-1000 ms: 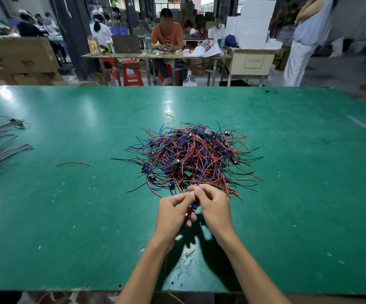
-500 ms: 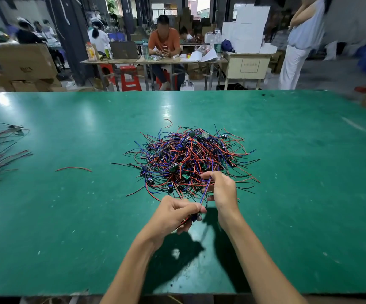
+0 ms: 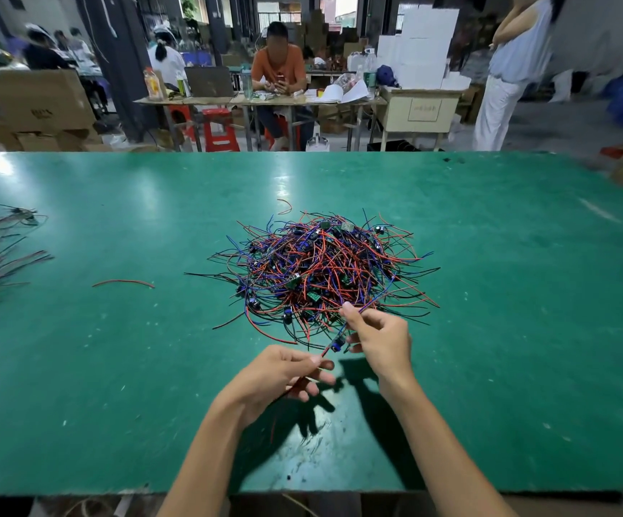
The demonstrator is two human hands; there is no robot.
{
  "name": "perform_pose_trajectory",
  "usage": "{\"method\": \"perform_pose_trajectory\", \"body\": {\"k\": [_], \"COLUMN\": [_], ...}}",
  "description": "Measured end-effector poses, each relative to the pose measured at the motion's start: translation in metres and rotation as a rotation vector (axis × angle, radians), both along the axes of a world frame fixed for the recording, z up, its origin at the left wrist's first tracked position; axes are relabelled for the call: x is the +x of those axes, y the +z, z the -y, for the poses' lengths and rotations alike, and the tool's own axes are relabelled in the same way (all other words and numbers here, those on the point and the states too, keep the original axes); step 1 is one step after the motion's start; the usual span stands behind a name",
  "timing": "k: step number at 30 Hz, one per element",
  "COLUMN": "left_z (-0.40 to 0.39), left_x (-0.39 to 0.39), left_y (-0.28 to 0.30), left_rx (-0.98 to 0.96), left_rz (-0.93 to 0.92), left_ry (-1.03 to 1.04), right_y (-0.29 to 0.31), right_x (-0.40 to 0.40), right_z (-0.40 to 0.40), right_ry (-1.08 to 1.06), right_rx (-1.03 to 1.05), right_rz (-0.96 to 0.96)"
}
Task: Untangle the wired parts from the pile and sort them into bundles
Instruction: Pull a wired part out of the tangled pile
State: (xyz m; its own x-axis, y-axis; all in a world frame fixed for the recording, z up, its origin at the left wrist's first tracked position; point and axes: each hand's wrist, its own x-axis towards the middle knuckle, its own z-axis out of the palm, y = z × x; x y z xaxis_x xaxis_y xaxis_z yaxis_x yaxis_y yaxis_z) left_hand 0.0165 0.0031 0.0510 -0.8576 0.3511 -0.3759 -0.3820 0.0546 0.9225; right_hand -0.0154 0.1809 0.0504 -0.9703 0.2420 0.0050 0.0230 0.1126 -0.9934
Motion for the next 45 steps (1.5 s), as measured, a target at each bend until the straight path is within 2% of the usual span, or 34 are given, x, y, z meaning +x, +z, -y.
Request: {"method": "perform_pose_trajectory", "body": {"k": [3, 5, 7, 8, 11, 19, 23, 27, 32, 35, 38, 41, 45], "left_z": [-0.001, -0.006, -0.010, -0.012, -0.014, -0.023, -0.031, -0.032, -0.034, -0.034, -0.034, -0.034, -0.041], "left_x": [0.003, 0.004, 0.005, 0.005, 0.007, 0.011, 0.011, 0.010, 0.009, 0.009, 0.009, 0.005, 0.005], "left_y": [-0.001, 0.003, 0.006, 0.007, 0.007, -0.004, -0.003, -0.005, -0.005, -0.004, -0.006, -0.008, -0.018], "left_rx": [0.019, 0.004, -0.101, -0.156, -0.213, -0.321, -0.291, -0.180, -0.186, -0.132, -0.097, 0.034, 0.061], "left_rz": [-0.063, -0.191, -0.379, -0.458, -0.539, -0.549, -0.590, -0.539, -0.555, -0.495, -0.404, -0.250, -0.238], "left_ry": [0.063, 0.184, 0.316, 0.359, 0.400, 0.252, 0.285, 0.338, 0.366, 0.313, 0.257, 0.210, 0.286], "right_y": [0.012, 0.018, 0.023, 0.022, 0.016, 0.007, 0.007, 0.010, 0.013, 0.015, 0.027, 0.038, 0.040], "right_x": [-0.006, -0.008, -0.009, -0.009, -0.006, -0.004, -0.001, -0.001, -0.003, -0.004, -0.012, -0.026, -0.064], "right_z": [-0.005, -0.008, -0.010, -0.011, -0.011, -0.009, -0.012, -0.015, -0.014, -0.015, -0.030, -0.052, -0.094], "right_ry": [0.074, 0.140, 0.191, 0.201, 0.172, -0.066, -0.056, -0.047, -0.040, -0.124, -0.233, -0.278, -0.336], "right_rx": [-0.076, -0.327, -0.612, -0.687, -0.736, -0.587, -0.616, -0.574, -0.575, -0.563, -0.490, -0.383, -0.126], "right_rz": [0.042, 0.066, 0.123, 0.141, 0.139, -0.004, 0.018, -0.035, -0.074, -0.121, -0.201, -0.246, -0.233]}}
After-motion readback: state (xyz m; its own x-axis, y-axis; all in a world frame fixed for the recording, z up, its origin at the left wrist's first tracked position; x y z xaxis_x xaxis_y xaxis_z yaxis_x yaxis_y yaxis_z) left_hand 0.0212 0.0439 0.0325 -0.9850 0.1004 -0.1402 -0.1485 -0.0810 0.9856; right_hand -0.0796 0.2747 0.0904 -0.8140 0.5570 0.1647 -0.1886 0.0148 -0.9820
